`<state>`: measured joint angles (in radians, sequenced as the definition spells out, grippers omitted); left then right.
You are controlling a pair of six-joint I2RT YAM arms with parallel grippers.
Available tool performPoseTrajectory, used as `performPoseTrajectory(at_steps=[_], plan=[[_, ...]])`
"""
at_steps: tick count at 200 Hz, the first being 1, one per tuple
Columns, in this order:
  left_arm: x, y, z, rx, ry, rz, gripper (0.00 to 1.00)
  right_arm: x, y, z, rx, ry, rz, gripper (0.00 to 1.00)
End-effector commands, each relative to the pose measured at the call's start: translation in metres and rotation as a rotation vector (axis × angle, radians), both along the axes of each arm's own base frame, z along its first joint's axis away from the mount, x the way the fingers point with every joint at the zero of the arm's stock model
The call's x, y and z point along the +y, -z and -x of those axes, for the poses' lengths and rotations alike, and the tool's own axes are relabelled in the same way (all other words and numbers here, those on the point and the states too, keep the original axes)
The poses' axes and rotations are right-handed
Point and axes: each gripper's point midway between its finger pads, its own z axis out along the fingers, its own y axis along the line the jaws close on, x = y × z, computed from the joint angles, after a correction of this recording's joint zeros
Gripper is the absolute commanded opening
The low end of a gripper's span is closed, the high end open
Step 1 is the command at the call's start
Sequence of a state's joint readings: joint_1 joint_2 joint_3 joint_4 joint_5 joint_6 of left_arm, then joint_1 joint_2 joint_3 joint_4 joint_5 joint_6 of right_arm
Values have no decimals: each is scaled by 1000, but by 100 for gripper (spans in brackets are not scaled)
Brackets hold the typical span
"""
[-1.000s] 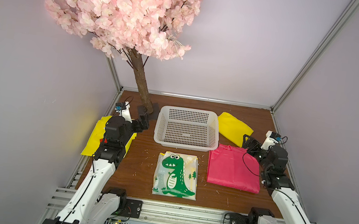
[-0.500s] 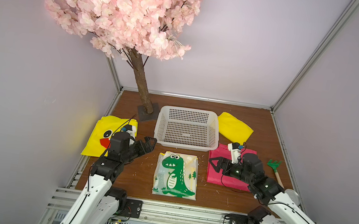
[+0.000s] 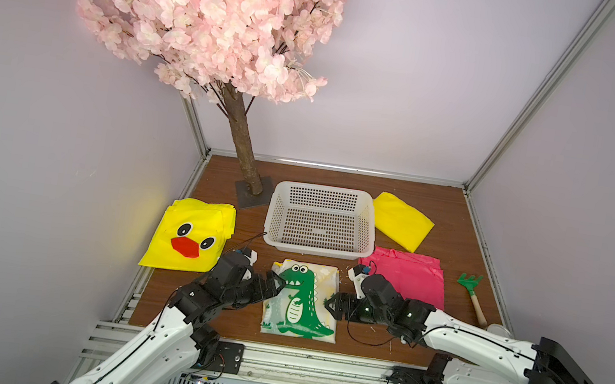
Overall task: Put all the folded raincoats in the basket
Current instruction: Pick up the raincoat from the center of the board.
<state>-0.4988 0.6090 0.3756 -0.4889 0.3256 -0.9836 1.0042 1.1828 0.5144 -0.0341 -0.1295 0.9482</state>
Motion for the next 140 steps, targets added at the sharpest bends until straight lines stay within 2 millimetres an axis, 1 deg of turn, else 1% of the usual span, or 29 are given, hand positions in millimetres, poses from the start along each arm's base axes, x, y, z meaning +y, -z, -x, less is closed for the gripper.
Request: performPoseTrajectory(at_steps=[1, 17, 30, 71, 98, 140], plan=[[5, 15, 6, 36, -19, -34, 100, 12, -12, -11, -38, 37, -60, 88], [8, 26, 10, 53, -18, -49, 99, 11, -5, -10, -26, 44, -53, 87], [5, 27, 11, 53, -10, -42, 100, 10, -1, -9, -19, 47, -52, 87], [8, 34, 11, 72, -28, -58, 99, 7, 13, -8, 4, 70, -41, 86], [12, 44, 12, 93, -56, -65, 100, 9, 16, -9, 10, 76, -42, 85], [12, 49, 13, 99, -60, -63, 100, 16, 19, -11, 14, 58, -38, 81]])
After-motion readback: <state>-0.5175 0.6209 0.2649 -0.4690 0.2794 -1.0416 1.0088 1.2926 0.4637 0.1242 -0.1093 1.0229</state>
